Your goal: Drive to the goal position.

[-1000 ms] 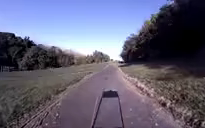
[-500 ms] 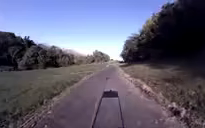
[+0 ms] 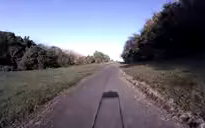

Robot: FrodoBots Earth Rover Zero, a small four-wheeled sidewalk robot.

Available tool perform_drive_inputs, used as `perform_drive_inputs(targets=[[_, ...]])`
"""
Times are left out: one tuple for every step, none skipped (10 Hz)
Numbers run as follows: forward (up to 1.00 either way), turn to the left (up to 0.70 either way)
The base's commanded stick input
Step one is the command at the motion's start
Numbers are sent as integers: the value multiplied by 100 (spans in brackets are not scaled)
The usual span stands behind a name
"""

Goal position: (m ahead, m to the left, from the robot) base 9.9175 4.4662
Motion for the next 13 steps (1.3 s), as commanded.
perform_drive_inputs(targets=[[50,0],[50,0],[50,0],[50,0],[50,0],[50,0],[50,0],[50,0],[50,0],[50,0],[50,0],[50,0],[50,0]])
